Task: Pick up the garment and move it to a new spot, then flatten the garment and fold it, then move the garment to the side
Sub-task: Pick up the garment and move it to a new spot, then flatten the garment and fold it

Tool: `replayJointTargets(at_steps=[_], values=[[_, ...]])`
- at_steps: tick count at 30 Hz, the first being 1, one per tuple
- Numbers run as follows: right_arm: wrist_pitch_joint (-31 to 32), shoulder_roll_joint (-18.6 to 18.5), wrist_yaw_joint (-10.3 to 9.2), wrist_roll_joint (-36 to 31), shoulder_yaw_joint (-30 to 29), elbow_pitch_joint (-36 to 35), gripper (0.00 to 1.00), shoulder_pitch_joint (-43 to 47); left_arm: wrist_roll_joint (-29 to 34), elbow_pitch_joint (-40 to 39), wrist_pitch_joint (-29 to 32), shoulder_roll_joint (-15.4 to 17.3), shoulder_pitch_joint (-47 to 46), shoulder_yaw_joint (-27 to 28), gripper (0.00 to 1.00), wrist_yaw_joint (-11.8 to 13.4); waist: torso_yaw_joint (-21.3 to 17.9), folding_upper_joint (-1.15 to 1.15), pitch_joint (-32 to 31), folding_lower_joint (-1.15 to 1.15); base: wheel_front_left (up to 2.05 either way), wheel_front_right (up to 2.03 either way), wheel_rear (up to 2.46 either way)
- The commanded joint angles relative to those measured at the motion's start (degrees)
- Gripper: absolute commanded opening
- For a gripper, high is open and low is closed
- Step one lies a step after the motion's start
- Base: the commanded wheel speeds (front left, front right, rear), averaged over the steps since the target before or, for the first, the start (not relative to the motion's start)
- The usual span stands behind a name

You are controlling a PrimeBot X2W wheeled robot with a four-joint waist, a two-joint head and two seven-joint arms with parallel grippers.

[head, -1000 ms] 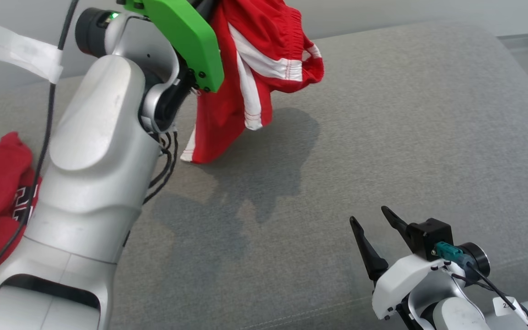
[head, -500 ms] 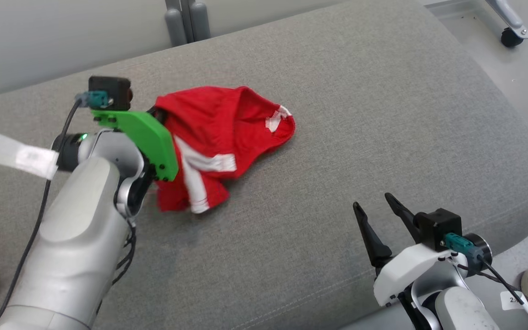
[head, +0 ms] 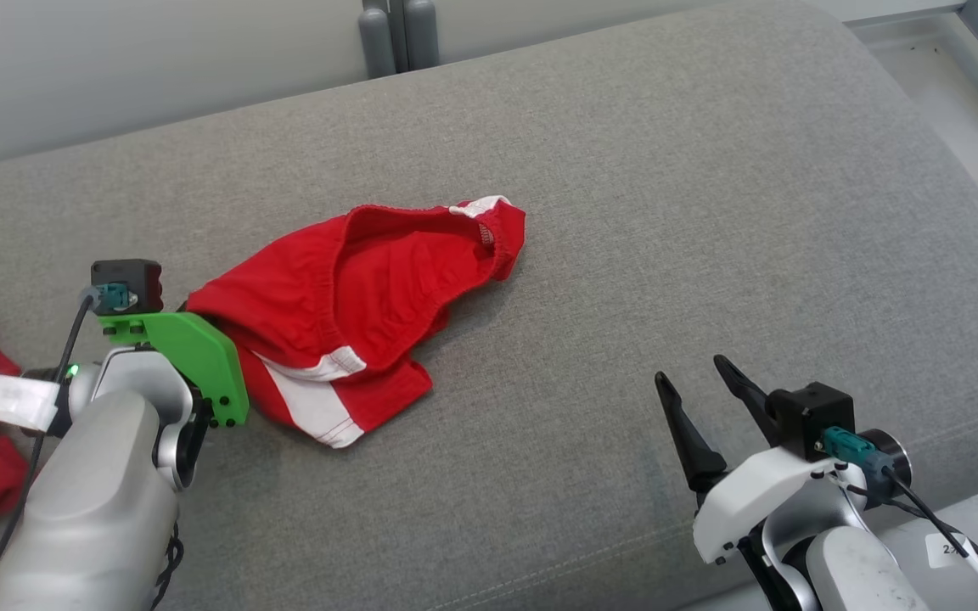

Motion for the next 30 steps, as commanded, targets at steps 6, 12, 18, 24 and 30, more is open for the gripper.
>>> replayJointTargets(at_steps=[6,12,18,24,30], values=[[0.85,-0.10,-0.02,-0.78,-1.19,-0.05,1.00,1.32,0.23,0.80,-3.09,1.41,1.80,0.43,1.00,1.29,2.43,0.00,-2.94,0.00,0.00,0.00,0.00],[1.60,-0.10,-0.02,-1.31,-1.59,-0.32,1.00,3.10,-0.33,-3.03,-2.79,0.13,1.99,-0.75,1.00,-1.00,3.13,0.00,-5.60,0.00,0.00,0.00,0.00],[2.47,-0.10,-0.01,-2.18,-2.54,-0.92,1.00,4.32,-0.27,-6.84,1.27,-2.68,1.48,-3.54,1.00,-2.57,1.91,0.00,-6.22,0.00,0.00,0.00,0.00],[2.86,-0.08,-0.02,-2.70,-2.11,-1.51,1.00,3.81,0.48,-10.34,2.83,-5.60,1.72,-6.01,1.00,-2.01,-2.21,0.00,-4.88,0.00,0.00,0.00,0.00],[2.46,-0.07,-0.02,-2.01,-1.33,-1.67,1.00,2.39,1.20,-10.95,4.21,-7.28,0.95,-8.20,1.00,-2.17,-7.08,0.00,-2.61,0.00,0.00,0.00,0.00]])
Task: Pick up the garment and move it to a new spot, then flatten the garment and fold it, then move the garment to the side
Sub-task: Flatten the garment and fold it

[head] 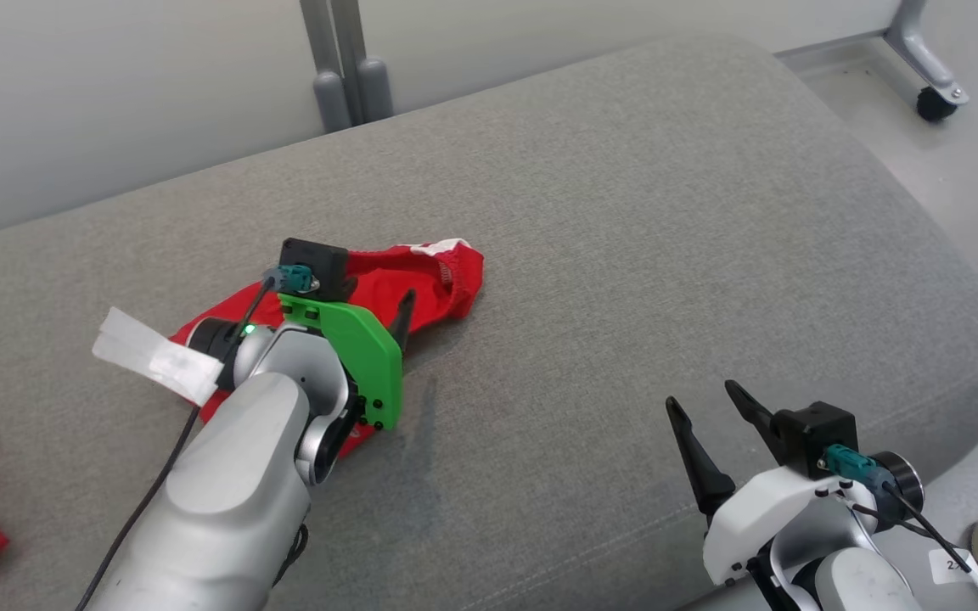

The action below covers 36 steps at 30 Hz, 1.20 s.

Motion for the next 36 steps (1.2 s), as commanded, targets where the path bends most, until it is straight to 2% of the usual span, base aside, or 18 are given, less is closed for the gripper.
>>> replayJointTargets(at_steps=[1,4,8,17,21,24,26,27,28,36], values=[[-0.33,-0.03,-0.02,0.16,0.17,-0.08,1.00,-0.81,0.66,0.08,0.40,-0.08,-0.50,-0.59,1.00,-0.32,-3.82,0.00,2.45,0.00,0.00,0.00,0.00],[-0.86,-0.03,-0.02,0.66,-0.07,0.11,1.00,-1.00,0.99,0.46,1.22,-0.85,-0.99,-1.98,1.00,-0.91,-5.53,0.00,3.66,0.00,0.00,0.00,0.00],[-1.57,0.00,-0.02,1.04,-0.47,0.50,1.00,-1.44,2.61,1.69,1.03,-1.08,-2.14,-3.24,1.00,-0.10,-6.81,0.00,5.10,0.00,0.00,0.00,0.00],[-2.88,-0.02,-0.02,2.16,-0.13,1.59,1.00,-2.54,2.96,5.86,-0.39,-1.79,-4.65,-3.48,1.00,0.98,-7.51,0.00,6.99,0.00,0.00,0.00,0.00],[-3.38,-0.02,-0.01,2.55,0.28,2.05,1.00,-3.14,2.29,7.90,-0.68,-2.46,-5.82,-3.49,0.98,0.25,-7.58,0.00,7.54,0.00,0.00,0.00,0.00],[-3.72,-0.03,-0.02,2.89,0.49,2.46,1.00,-3.24,1.85,8.98,-1.27,-3.22,-6.90,-3.50,0.47,-0.16,-7.61,0.00,7.79,0.00,0.00,0.00,0.00],[-3.88,-0.03,-0.02,2.98,0.57,2.77,1.00,-3.41,1.63,9.70,-1.79,-3.55,-7.47,-3.55,0.36,-0.42,-7.64,0.00,7.83,0.00,0.00,0.00,0.00],[-3.92,-0.03,-0.02,2.90,0.63,2.90,1.00,-3.48,1.58,10.11,-2.00,-3.65,-7.73,-3.58,0.27,-0.50,-7.67,0.00,7.82,0.00,0.00,0.00,0.00],[-3.96,-0.03,-0.02,2.86,0.69,3.03,1.00,-3.53,1.46,10.61,-1.83,-3.76,-7.91,-3.73,0.00,-0.71,-7.72,0.00,7.80,0.00,0.00,0.00,0.00],[-4.41,-0.03,-0.02,3.33,0.79,3.61,1.00,-3.78,0.29,13.82,-1.91,-4.66,-9.55,-3.90,0.00,-0.72,-7.71,0.00,7.90,0.00,0.00,0.00,0.00]])
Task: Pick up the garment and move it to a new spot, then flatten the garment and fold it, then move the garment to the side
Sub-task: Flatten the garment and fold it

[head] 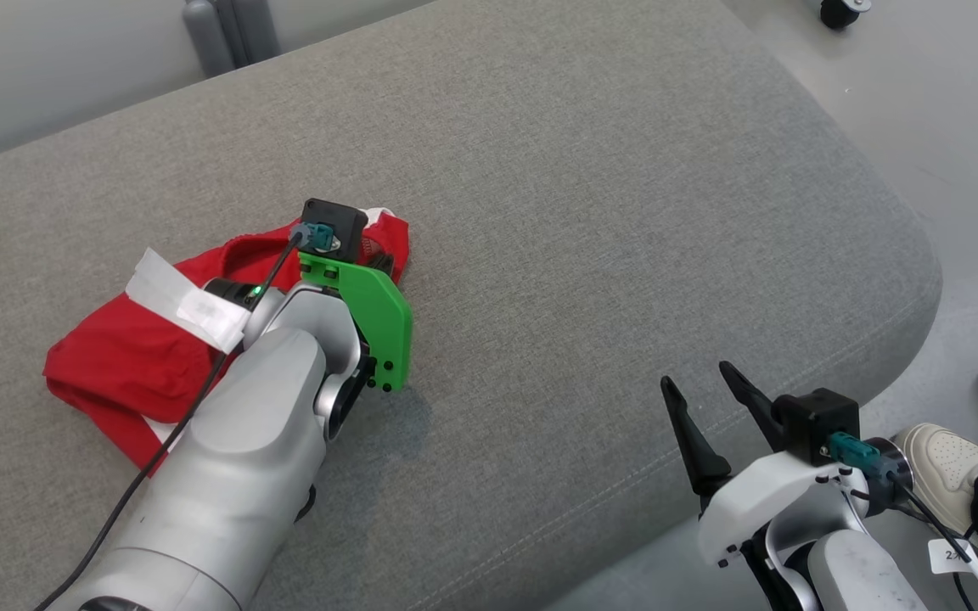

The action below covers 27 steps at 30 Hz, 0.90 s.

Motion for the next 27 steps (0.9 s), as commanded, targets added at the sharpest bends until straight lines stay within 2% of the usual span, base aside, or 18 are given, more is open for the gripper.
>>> replayJointTargets(at_steps=[1,9,21,27], values=[[-0.25,-0.03,-0.02,0.11,-0.10,0.23,1.00,-0.74,-0.38,0.20,-0.47,-0.09,-0.94,0.12,0.00,0.00,0.15,0.00,-0.08,0.00,0.00,0.00,0.00],[-0.20,-0.03,-0.02,-0.02,-0.27,0.87,1.00,-0.56,-1.83,-1.18,-5.39,-0.66,-5.07,1.45,0.00,-1.22,1.58,0.00,-1.48,0.00,0.00,0.00,0.00],[0.73,-0.04,-0.02,-1.07,-0.59,1.10,1.00,1.21,-0.65,-9.49,-12.78,-0.93,-15.90,0.56,0.00,-3.23,2.89,0.00,-5.13,0.00,0.00,0.00,0.00],[1.37,-0.03,-0.01,-1.52,-1.58,0.28,1.00,2.60,-3.05,-15.42,-13.60,-0.94,-12.81,0.72,0.00,-2.84,6.22,0.00,-5.99,0.00,0.00,0.00,0.00]])
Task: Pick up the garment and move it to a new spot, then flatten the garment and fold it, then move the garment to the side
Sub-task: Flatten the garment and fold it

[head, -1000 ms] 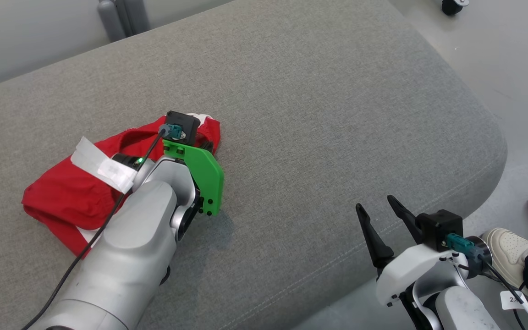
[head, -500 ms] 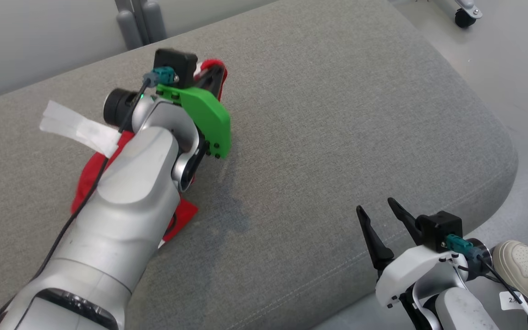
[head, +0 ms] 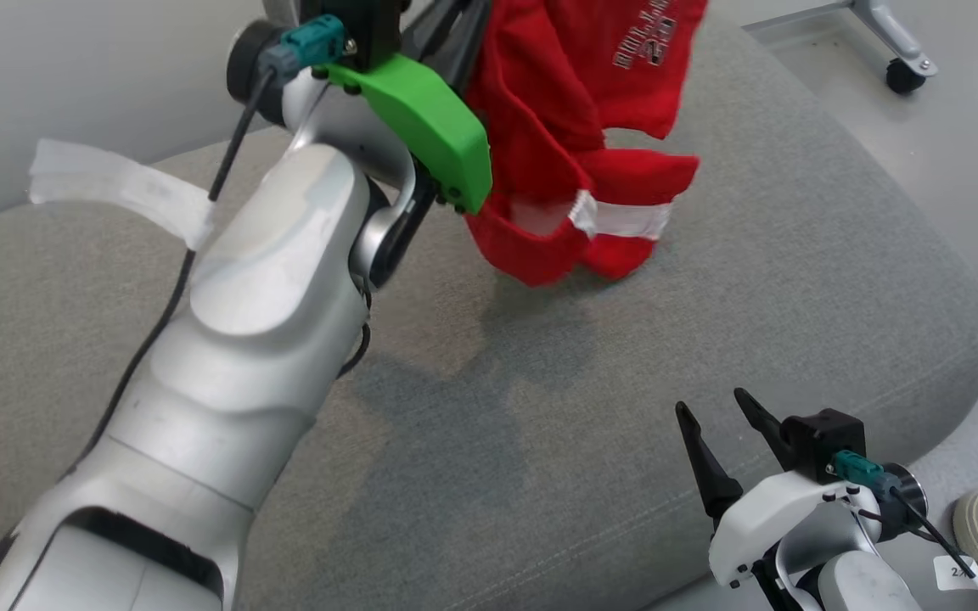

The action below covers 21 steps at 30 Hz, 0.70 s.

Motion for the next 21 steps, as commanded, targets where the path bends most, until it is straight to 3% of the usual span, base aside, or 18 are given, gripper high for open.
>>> replayJointTargets(at_steps=[1,6,11,21], values=[[0.08,-0.05,-0.01,-0.09,-0.14,-0.43,1.00,0.43,-0.15,-0.24,0.62,0.62,2.81,-0.32,0.00,0.34,2.22,0.00,-0.46,0.00,0.00,0.00,0.00],[0.96,-0.05,-0.01,-0.61,-0.63,-1.66,1.00,1.09,-2.63,-2.72,5.03,4.79,13.90,-1.97,0.00,0.53,6.72,0.00,-0.70,0.00,0.00,0.00,0.00],[1.52,-0.06,-0.01,-0.95,-0.36,-2.38,1.00,1.30,-3.33,-2.72,6.32,9.42,20.79,-1.26,0.00,3.31,10.06,0.00,-0.59,0.00,0.00,0.00,0.00],[2.49,-0.08,-0.01,-1.36,0.35,-3.57,1.00,0.26,-3.09,1.32,6.25,13.79,20.25,0.86,0.00,6.90,12.00,0.00,0.53,0.00,0.00,0.00,0.00]])
